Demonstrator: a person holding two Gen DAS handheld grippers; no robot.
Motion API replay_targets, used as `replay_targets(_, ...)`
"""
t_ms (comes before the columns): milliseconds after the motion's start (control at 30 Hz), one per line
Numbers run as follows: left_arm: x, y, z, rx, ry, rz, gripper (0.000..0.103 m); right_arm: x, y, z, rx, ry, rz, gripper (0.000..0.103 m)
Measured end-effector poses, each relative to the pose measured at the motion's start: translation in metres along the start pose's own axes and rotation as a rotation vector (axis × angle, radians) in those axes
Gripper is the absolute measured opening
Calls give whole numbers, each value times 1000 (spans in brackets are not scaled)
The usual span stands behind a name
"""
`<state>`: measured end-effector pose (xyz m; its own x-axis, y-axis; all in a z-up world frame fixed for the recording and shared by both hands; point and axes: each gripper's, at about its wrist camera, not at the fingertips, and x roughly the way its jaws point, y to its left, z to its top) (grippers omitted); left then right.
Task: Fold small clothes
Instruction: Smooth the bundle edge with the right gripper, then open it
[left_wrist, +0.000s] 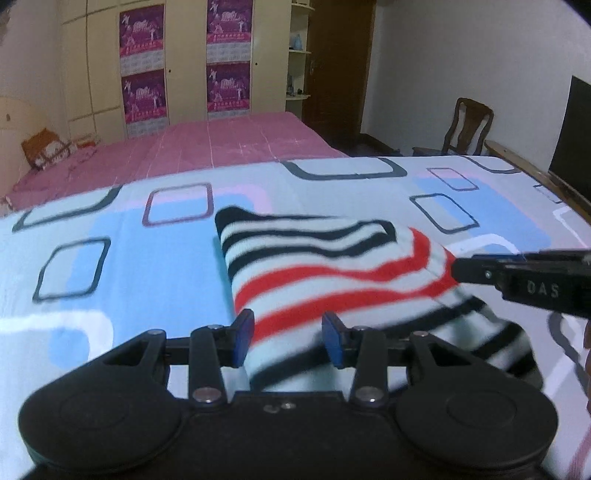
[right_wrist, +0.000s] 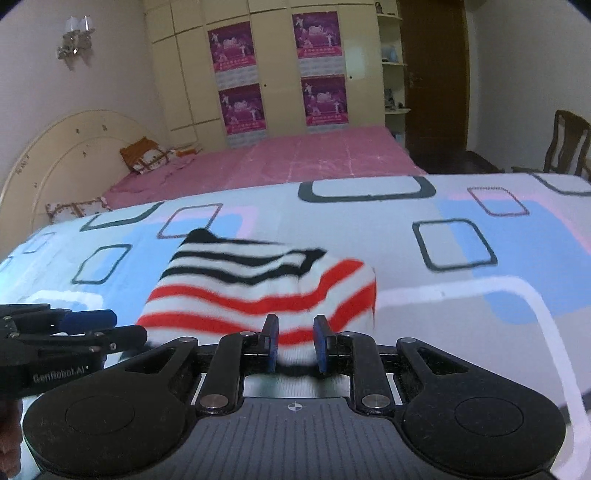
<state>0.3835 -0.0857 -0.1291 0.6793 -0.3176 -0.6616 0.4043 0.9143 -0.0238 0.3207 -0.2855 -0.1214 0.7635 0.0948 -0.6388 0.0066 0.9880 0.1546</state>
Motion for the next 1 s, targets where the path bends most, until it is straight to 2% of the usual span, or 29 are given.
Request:
replay_targets(200,33,5,13,-5,17,5,40,43,-4,24,-17,5,-29,22)
replay_targets(300,45,7,7,-15,31,15,43,66,-6,21,-16,38,-30,22)
replay_targets(400,51,13,-1,-35,26,21,50,89,-11,9,-46,71,-80,22)
replay_targets(500,52,19,-1,-57,33,20,58,91,-17,6,-31,59,-73,22)
replay_targets(567,48,22,5,-66,32,16,57,87,-19,11,-19,67,-58,22)
replay_targets(633,46,21,13,-64,4,27,55,81,-21,21,5,34,-34,22)
replay_targets(767,62,20,30,-78,-6,44,55,92,-18,40,8,10,-35,22)
replay_targets(867,82,21,35,-91,21,65,55,109,-20,43,10,26,-64,22)
replay_targets(1000,99,24,27,-103,59,84,60,130,-29,31,9,76,-121,22)
